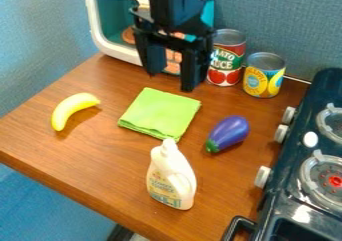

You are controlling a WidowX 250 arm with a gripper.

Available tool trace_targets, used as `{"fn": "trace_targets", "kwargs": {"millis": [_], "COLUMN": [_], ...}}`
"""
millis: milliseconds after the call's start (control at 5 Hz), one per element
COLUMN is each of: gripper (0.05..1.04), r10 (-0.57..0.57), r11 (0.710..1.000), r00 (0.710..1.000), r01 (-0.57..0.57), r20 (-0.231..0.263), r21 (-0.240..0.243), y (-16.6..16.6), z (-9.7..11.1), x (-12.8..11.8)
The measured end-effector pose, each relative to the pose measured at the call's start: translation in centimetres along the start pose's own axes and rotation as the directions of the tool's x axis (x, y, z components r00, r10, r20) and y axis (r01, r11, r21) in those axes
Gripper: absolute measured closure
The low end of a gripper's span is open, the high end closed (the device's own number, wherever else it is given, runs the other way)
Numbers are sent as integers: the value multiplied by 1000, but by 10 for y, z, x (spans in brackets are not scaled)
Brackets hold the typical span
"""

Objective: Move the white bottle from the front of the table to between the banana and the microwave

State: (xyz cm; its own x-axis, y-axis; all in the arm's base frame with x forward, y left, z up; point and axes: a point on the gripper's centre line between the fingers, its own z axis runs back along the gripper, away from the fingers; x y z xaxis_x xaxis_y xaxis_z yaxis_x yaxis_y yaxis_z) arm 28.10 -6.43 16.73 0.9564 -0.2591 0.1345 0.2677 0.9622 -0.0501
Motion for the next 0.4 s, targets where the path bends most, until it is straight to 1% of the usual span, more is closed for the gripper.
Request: {"fn": "trace_targets", "kwargs": {"millis": [200, 400], "gripper": [84, 84], "r10": [-43, -76], "r11": [999, 996], "r00": [999, 996], "r01": [43, 78], "r20": [-26, -54], "r21": [20, 40], "y": [-20, -28], "z": [-7, -18], "x": [-5, -14]}}
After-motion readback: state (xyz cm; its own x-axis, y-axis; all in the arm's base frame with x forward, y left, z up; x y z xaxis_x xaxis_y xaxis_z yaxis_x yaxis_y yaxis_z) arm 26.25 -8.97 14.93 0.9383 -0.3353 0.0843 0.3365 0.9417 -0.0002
